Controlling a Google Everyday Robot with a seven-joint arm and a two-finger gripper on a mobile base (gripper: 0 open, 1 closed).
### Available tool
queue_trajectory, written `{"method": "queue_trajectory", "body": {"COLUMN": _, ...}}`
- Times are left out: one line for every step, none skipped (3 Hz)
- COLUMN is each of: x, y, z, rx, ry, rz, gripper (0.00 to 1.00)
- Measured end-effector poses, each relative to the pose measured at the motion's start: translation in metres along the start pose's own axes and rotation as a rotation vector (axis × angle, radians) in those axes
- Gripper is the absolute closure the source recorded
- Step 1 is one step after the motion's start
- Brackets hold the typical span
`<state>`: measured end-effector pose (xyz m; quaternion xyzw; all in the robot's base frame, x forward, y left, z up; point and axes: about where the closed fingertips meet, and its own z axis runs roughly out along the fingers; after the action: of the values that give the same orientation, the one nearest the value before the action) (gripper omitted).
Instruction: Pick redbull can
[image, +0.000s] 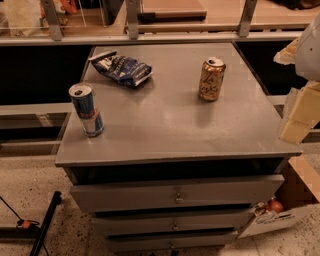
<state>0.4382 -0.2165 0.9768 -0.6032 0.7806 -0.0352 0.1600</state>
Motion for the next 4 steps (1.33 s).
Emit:
{"method": "queue_trajectory", "body": {"x": 0.0, "y": 0.0, "z": 0.0, "rx": 0.0, "ry": 0.0, "rz": 0.0, "gripper": 0.0}}
{"method": "queue_trajectory", "body": {"x": -0.035, "y": -0.011, "z": -0.001, "rx": 0.025, "ry": -0.05, "rz": -0.065, "gripper": 0.0}}
{"method": "queue_trajectory", "body": {"x": -0.096, "y": -0.028, "z": 0.008, "rx": 0.031, "ry": -0.139, "rz": -0.175, "gripper": 0.0}}
{"method": "queue_trajectory", "body": {"x": -0.162, "y": -0.037, "z": 0.019, "rx": 0.034, "ry": -0.221, "rz": -0.279, "gripper": 0.0}}
